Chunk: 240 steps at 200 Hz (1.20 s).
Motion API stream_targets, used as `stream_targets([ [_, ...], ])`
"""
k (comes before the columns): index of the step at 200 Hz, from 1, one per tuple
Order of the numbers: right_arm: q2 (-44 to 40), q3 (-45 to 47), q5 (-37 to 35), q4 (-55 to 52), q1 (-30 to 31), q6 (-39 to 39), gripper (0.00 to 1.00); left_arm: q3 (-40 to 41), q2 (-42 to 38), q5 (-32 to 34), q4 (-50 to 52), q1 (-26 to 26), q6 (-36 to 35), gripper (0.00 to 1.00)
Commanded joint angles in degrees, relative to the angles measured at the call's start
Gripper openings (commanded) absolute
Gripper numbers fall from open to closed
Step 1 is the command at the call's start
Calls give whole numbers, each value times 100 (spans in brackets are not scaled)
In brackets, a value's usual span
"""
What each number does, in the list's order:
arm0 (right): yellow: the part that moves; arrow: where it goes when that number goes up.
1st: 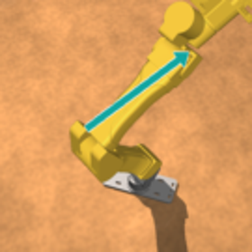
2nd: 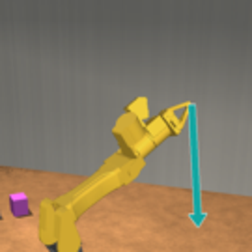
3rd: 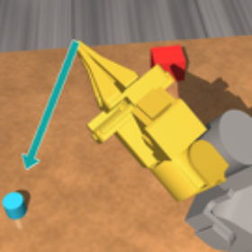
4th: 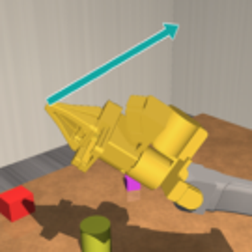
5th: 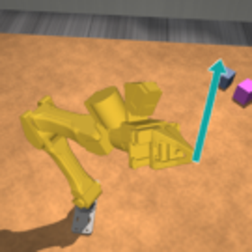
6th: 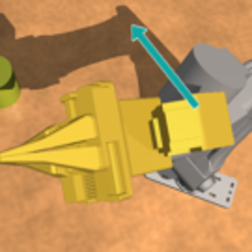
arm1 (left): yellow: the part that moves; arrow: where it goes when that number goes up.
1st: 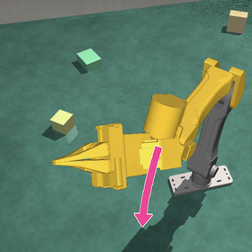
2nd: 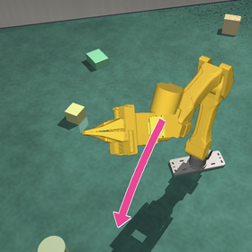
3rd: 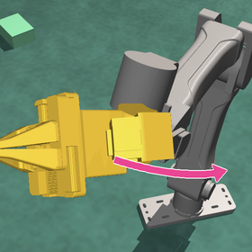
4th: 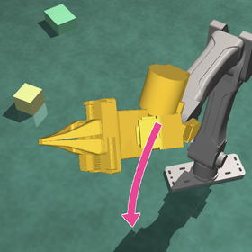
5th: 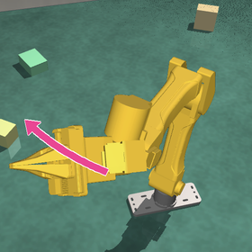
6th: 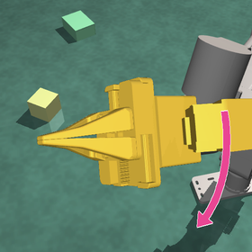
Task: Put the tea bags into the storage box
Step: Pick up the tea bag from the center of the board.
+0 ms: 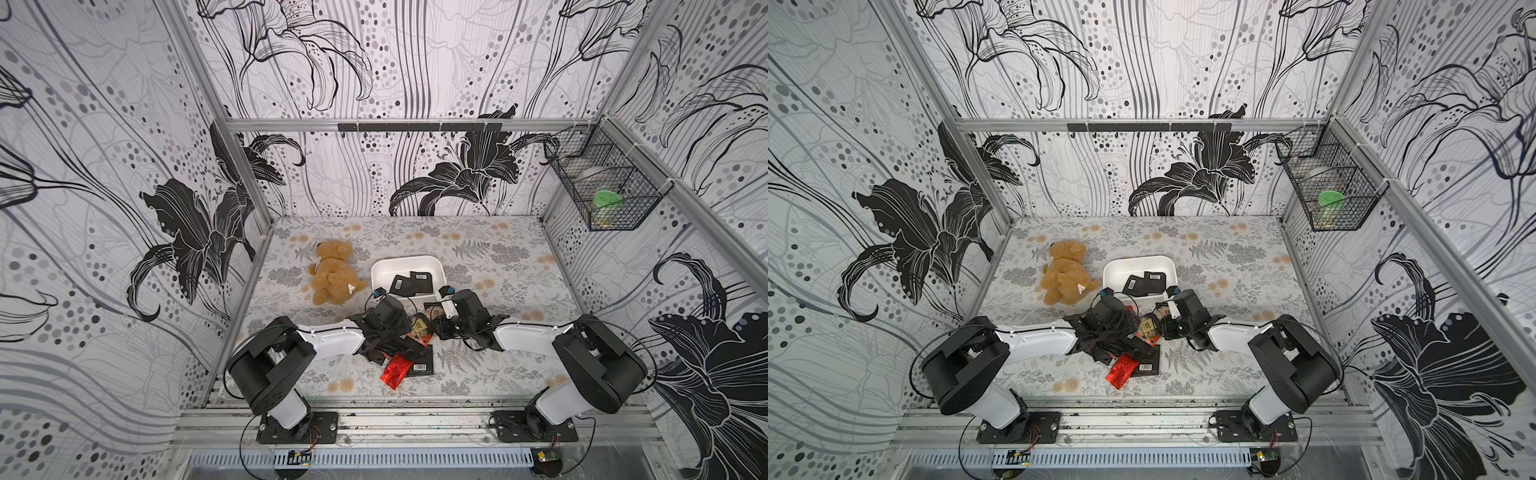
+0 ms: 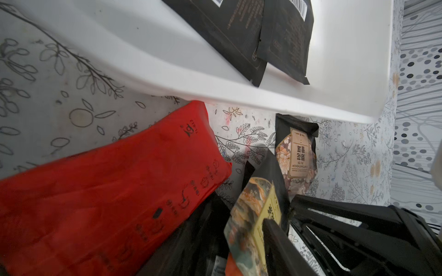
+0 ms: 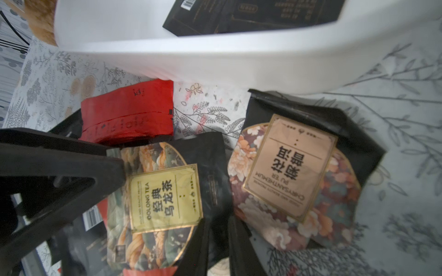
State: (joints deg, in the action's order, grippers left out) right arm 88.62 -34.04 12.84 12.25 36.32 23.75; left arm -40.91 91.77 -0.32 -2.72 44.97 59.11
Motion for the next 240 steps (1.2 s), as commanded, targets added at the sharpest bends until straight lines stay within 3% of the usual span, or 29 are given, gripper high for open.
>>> stream_targets([
  [1,76,-130,-128,-154,42,3,20,-95,51,-103,-332,5,122,53],
  [130,6,-107,-126,-184,51,-19,19,-315,49,-429,-671,29,286,50],
  [145,11,-111,-109,-181,52,-11,19,-328,102,-466,-734,64,302,45],
  [201,24,-97,-72,-171,59,-22,18,-339,363,-592,-953,134,407,44],
  [240,8,-86,-54,-162,55,-27,18,-374,499,-670,-1046,144,445,34],
])
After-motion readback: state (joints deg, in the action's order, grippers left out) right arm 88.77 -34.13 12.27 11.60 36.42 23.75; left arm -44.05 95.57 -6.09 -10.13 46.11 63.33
